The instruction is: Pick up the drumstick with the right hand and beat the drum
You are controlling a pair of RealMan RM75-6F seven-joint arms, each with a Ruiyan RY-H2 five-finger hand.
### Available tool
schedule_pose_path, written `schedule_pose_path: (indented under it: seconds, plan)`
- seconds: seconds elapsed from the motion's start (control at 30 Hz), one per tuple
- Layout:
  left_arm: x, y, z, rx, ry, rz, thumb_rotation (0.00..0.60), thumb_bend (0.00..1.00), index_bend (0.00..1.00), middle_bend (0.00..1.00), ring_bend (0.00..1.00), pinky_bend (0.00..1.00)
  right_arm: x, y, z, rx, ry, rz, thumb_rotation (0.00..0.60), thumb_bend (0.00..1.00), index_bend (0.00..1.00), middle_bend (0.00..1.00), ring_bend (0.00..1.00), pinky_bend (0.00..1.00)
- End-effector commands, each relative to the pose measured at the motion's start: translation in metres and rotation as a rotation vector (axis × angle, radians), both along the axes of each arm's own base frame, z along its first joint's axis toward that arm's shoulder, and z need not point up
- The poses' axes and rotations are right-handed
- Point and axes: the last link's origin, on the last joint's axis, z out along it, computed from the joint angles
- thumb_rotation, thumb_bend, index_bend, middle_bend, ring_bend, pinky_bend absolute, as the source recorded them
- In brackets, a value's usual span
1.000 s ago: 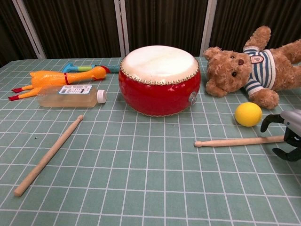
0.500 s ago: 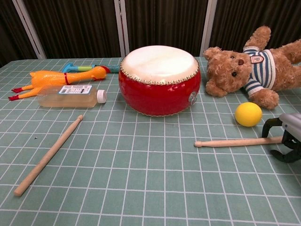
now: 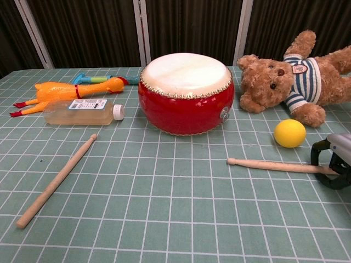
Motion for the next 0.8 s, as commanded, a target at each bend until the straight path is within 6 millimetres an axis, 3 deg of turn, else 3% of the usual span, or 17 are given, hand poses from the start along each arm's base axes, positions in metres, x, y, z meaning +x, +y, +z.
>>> schedule_pose_path:
  seconds: [0.03, 0.27, 0.6, 0.8]
  plan:
    - [0.000, 0.000, 0.000, 0.000, 0.000, 0.001, 0.600, 0.00, 0.00, 0.00, 0.00, 0.03, 0.001, 0.000, 0.002, -0.006, -0.003, 0.003, 0.600, 0.51, 0.84, 1.00, 1.00, 0.94]
    - [0.000, 0.000, 0.000, -0.002, -0.002, 0.003, 0.600, 0.00, 0.00, 0.00, 0.00, 0.03, 0.012, -0.001, 0.020, -0.033, -0.027, 0.051, 0.600, 0.52, 0.89, 1.00, 1.00, 0.94]
    - [0.000, -0.001, 0.000, -0.004, -0.001, 0.007, 0.600, 0.00, 0.00, 0.00, 0.00, 0.03, 0.052, -0.001, 0.073, -0.108, -0.096, 0.164, 0.600, 0.54, 0.92, 1.00, 1.00, 0.94]
    - [0.001, -0.001, -0.001, -0.005, 0.000, 0.004, 0.600, 0.00, 0.00, 0.00, 0.00, 0.03, 0.068, -0.017, 0.102, -0.159, -0.084, 0.157, 0.600, 0.54, 0.92, 1.00, 1.00, 0.94]
